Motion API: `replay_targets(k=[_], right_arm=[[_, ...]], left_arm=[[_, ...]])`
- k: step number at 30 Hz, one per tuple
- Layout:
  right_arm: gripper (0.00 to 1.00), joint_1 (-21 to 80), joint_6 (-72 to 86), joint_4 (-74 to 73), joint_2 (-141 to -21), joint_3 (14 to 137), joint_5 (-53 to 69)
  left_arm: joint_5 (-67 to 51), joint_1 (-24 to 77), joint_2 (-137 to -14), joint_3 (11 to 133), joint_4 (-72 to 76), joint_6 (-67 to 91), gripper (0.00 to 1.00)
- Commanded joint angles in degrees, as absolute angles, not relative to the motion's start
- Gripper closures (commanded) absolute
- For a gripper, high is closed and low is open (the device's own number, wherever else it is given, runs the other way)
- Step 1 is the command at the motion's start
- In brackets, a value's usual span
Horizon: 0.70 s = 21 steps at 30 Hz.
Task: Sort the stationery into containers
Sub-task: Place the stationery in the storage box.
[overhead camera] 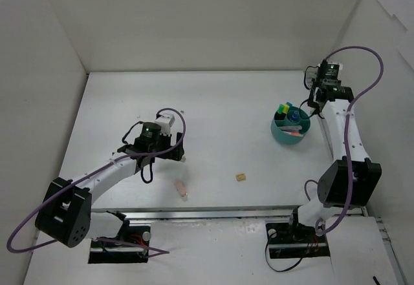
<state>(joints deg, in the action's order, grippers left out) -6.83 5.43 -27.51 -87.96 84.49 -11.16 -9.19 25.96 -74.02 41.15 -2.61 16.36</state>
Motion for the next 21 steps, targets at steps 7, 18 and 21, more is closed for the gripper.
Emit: replay_targets(k=[7,18,21], right_arm=[[1.0,-7.3,9.6,-27.9,-89.4,83.2,-10.9],[1.0,-7.3,13.5,-28.4,-92.5,79.8,-9.1],[0.97,-7.5,14.5,-29.2,-92.6,79.5,-10.0]], left_arm=[[-11.2,25.4,-76.4,44.6,-0.7,18.3,0.01],[-11.7,25.4,-76.5,43.6,-1.2,18.8,0.0],[-11.7,25.4,-76.4,43.5,-0.8,18.9,0.0]])
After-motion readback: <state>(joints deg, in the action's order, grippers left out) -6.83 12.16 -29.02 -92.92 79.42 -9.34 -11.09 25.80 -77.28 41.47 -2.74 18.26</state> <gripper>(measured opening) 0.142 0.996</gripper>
